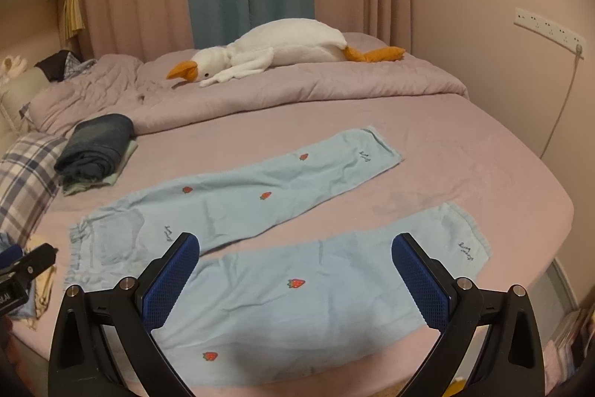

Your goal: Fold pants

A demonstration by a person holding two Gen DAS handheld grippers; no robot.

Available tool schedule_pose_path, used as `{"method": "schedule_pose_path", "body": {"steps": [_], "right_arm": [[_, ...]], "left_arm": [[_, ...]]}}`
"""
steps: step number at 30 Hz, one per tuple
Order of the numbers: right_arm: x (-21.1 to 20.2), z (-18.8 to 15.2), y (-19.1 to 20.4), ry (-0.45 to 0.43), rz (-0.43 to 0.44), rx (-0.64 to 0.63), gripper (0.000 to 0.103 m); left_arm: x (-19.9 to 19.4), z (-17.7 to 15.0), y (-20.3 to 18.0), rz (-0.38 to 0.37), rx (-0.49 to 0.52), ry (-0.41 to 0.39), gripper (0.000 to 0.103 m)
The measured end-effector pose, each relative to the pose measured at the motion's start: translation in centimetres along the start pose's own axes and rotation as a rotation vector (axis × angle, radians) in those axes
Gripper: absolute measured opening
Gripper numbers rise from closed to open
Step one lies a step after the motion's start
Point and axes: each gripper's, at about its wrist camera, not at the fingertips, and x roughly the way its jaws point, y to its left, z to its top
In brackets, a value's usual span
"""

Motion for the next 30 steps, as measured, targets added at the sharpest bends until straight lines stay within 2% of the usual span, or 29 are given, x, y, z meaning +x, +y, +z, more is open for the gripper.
{"method": "schedule_pose_path", "body": {"steps": [30], "right_arm": [[0.16, -0.13, -0.32, 0.016, 0.009, 0.012, 0.103]], "left_arm": [[0.18, 0.19, 0.85, -0.002, -0.057, 0.014, 0.101]]}}
